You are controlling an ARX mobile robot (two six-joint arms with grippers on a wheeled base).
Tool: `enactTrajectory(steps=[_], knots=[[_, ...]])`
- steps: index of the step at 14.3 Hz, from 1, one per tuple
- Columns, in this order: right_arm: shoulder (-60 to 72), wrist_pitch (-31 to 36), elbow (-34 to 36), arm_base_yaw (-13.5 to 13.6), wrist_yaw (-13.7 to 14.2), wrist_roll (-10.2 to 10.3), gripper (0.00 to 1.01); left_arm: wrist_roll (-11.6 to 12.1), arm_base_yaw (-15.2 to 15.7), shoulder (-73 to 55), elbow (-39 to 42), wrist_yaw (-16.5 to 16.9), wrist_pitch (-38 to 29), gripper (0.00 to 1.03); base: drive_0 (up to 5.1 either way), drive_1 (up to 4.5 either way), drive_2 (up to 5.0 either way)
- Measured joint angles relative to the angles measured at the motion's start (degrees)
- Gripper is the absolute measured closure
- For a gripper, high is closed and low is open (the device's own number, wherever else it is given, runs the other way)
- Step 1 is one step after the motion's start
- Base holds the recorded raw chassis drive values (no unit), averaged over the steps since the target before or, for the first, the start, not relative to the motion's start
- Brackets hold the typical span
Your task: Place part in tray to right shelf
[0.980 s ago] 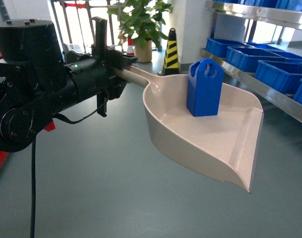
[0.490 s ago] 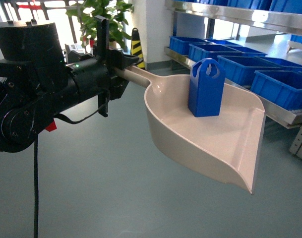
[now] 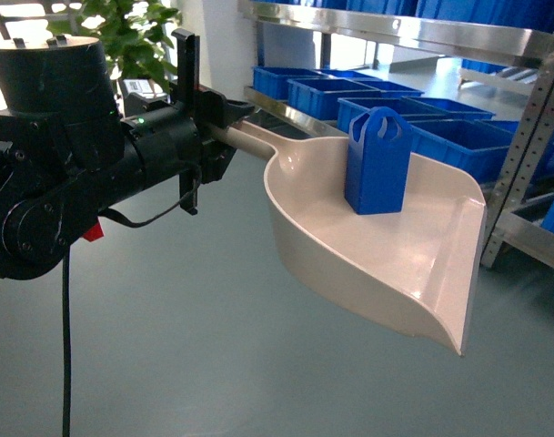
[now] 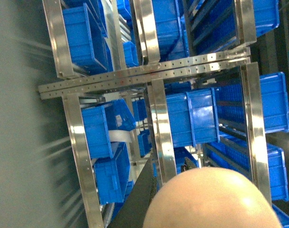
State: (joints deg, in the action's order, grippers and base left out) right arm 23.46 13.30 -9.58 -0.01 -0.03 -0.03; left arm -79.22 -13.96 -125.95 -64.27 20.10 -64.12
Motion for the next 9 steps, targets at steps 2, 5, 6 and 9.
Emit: enactTrajectory(steps=[2,5,6,9], knots=[[0.00,0.02,0.00,0.00,0.00,0.00,0.03,-0.02,-0.11,0.00,0.00,0.02,0.00,0.91,-1.8,-1.78,-1.8],[0.00,0.00,0.00,0.00,0.00,0.00,0.03,-0.02,-0.09,0.00,0.00,0.02,-0.11,0.91,-1.8,-1.78,-1.8],[0.00,0.02,0.00,0.00,0.00,0.00,0.03,0.00,0.00,0.00,0.00,-0.07,0.04,0.91,-1.8,-1.78,-1.8],[0.00,0.02,0.00,0.00,0.00,0.00,0.03,-0.02,-0.11,0.00,0.00,0.04,-0.13,0.91,-1.8,-1.78,-1.8]])
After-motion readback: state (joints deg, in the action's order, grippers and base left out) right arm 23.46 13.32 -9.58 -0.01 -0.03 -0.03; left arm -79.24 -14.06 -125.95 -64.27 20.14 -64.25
